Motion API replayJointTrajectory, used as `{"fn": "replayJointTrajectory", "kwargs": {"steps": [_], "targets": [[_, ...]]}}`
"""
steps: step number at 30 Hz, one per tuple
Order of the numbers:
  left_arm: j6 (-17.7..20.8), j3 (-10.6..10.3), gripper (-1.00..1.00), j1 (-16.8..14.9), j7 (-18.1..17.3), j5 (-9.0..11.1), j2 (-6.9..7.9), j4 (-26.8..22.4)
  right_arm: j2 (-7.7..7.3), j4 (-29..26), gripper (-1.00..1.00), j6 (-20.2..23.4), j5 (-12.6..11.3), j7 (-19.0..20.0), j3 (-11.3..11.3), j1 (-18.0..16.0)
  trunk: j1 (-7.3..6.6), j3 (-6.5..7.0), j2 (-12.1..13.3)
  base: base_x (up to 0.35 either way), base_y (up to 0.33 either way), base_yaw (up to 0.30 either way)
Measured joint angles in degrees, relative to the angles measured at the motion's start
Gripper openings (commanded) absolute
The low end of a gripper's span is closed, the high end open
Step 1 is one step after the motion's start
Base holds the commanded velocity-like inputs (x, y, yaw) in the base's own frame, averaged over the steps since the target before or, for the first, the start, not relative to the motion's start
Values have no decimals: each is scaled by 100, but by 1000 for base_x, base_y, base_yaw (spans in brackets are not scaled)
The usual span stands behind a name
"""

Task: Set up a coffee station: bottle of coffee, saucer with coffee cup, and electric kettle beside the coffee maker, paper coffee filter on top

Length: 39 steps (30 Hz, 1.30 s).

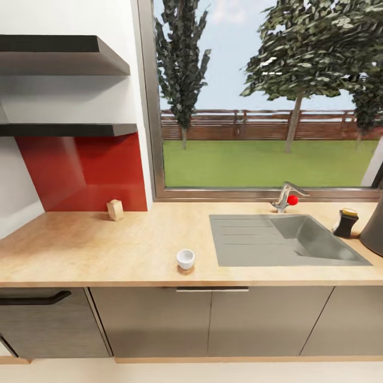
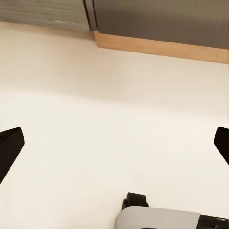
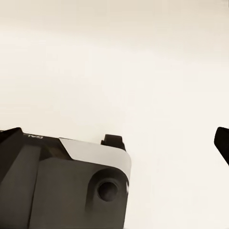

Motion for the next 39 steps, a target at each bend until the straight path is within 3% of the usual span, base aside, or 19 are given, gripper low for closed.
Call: {"fn": "replayJointTrajectory", "kwargs": {"steps": [18,21,24,31,32,35,38,39], "targets": [[39,-5,100,-20,78,-18,4,33,31,-38,100,-25,-45,4,-19,0,0,0,-2,1,284,-34],[46,-41,100,-4,133,-45,1,149,46,-398,100,-64,-36,6,-25,-1,0,0,0,0,8,0],[54,-54,100,0,167,-60,-7,390,45,-914,100,-376,-35,5,-37,0,0,0,0,0,2,0],[132,-56,100,33,183,-68,-1,690,84,-1702,100,-2233,-79,-26,-50,-1,0,0,0,0,0,0],[135,-58,100,35,183,-69,-2,703,85,-1819,100,-2347,-88,-54,-54,-1,0,0,0,0,0,0],[142,-61,100,38,183,-69,-4,742,91,-2487,100,-2653,-203,-448,-58,-5,0,0,0,0,0,0],[144,-63,100,40,183,-67,-7,756,99,-3321,100,-2749,-381,-1304,-43,-4,0,0,0,0,0,0],[144,-63,100,40,183,-66,-9,757,99,-3463,100,-2756,-400,-1429,-40,-4,0,0,0,0,0,0]]}}
